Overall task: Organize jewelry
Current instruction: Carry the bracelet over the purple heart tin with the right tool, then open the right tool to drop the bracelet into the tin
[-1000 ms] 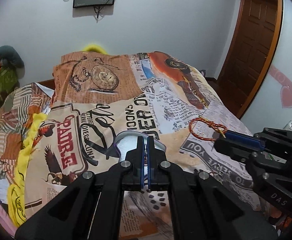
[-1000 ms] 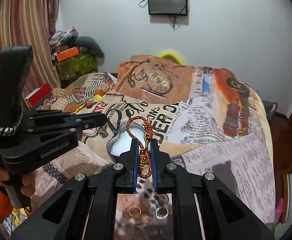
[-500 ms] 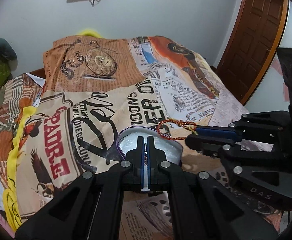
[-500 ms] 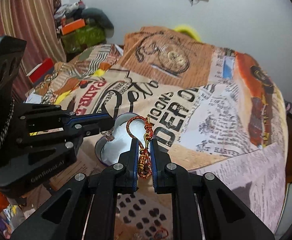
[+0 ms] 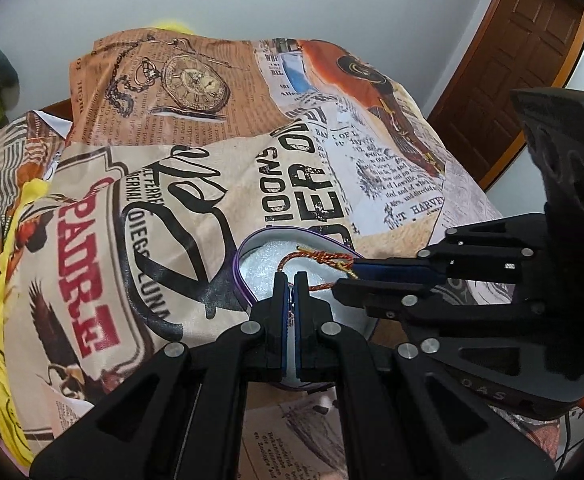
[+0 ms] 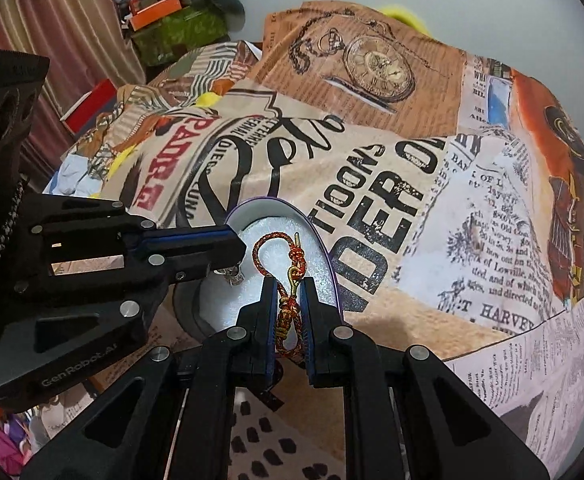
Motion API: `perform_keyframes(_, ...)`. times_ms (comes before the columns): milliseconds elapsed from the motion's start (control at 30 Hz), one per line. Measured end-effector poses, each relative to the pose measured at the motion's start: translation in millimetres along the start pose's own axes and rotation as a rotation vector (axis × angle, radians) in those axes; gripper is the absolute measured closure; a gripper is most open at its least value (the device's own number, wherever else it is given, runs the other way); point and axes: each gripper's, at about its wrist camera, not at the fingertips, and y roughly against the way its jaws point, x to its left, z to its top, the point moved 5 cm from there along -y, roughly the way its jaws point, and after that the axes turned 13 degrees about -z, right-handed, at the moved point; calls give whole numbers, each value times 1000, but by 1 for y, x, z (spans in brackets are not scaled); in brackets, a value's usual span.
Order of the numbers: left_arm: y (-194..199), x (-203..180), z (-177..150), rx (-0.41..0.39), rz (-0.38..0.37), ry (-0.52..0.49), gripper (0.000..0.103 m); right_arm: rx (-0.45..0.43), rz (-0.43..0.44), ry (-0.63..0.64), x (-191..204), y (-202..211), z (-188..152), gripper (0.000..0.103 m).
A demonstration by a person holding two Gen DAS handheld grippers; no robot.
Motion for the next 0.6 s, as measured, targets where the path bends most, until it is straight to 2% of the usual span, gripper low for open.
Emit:
perform_keyframes(367,3,-1,0,13,38,-14,101,19,-9,18,0,-8,-3,92)
perform_keyframes(600,22,-5,1,-13,74,-20,94,30,-14,10,1,-2,-4,83)
